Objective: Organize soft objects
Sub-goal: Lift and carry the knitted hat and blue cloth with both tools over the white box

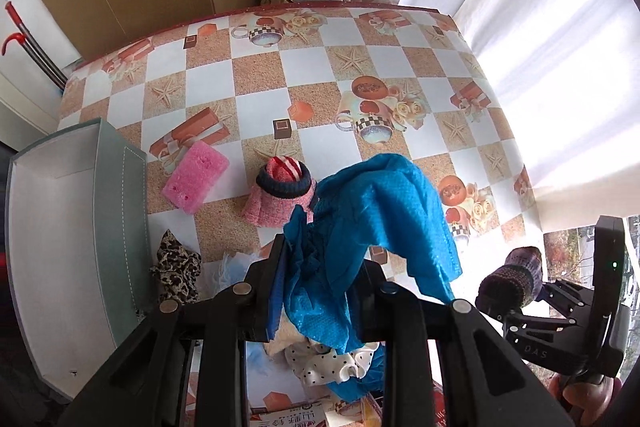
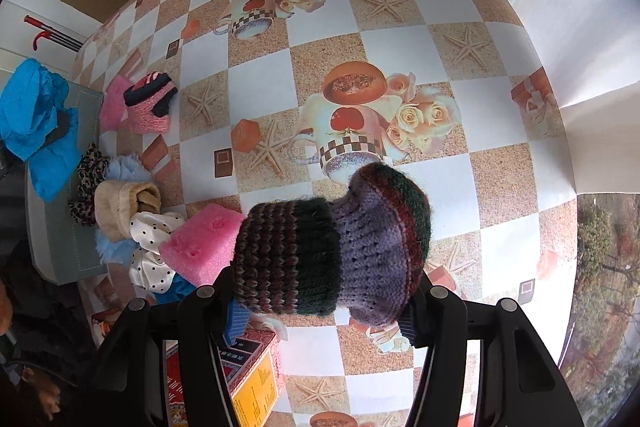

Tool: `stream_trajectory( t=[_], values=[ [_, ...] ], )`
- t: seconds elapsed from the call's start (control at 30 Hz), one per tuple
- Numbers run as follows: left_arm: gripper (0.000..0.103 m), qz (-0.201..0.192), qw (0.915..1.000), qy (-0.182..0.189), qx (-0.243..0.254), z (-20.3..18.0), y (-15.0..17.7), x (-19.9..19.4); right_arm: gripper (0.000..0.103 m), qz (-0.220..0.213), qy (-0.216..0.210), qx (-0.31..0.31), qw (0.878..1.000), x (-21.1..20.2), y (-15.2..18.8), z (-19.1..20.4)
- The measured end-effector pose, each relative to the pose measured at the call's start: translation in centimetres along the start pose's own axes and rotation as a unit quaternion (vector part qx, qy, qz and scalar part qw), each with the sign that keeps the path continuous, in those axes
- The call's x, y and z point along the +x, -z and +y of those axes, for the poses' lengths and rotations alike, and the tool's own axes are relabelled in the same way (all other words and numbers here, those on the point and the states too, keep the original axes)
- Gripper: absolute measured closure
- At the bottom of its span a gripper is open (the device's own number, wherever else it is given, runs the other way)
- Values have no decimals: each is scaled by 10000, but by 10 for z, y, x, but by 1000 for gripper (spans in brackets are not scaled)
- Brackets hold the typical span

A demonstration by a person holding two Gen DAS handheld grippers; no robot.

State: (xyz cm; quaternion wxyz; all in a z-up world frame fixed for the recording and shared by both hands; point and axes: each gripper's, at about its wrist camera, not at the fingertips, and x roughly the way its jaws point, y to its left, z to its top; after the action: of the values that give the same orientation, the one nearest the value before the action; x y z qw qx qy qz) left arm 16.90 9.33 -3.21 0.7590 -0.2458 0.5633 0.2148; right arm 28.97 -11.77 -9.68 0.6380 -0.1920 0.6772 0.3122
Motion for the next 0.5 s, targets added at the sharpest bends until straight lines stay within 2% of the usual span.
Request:
stream_trajectory(
  t=[0.17, 0.5],
  values=[
    [74, 118, 9990, -81, 423, -16, 42, -12, 43, -31, 92, 60, 9999, -12, 23, -4],
    [74, 448, 9956, -15, 820, -24, 130, -36, 43, 88, 168, 122, 9997, -41, 103, -10]
  ],
)
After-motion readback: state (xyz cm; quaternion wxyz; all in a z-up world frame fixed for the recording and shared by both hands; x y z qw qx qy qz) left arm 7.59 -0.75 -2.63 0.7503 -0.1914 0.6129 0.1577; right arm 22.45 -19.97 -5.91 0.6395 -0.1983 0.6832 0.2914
